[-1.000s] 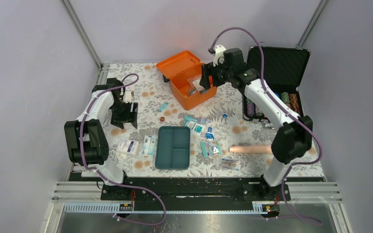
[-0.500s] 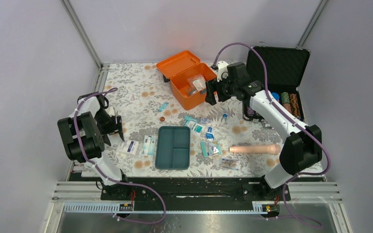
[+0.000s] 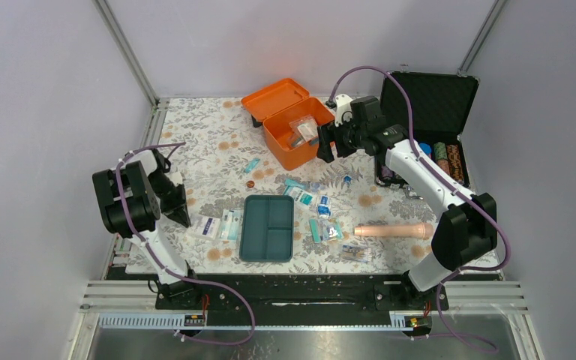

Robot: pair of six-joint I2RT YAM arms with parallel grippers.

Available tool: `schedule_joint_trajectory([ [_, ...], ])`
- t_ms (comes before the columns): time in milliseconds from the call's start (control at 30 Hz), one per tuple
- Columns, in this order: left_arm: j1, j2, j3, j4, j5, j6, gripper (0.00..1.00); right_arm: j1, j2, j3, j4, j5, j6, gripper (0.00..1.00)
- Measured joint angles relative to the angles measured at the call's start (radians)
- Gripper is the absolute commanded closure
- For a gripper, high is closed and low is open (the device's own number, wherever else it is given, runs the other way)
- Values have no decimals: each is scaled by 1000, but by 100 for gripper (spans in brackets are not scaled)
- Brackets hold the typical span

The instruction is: Organize the medicine kit

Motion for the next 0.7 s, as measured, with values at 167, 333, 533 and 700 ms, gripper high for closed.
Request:
schedule_joint_trajectory([
  [167,0,0,0,7,17,9,100,0,0,0,0,0,-5,18],
  [333,0,-6,15,8,45,28,100,0,0,0,0,0,-6,18],
  [533,0,-101,43,10,12,33,42,0,0,0,0,0,-6,18],
  [700,2,-135,34,-10,-38,-1,16,0,0,0,0,-1,-6,18],
])
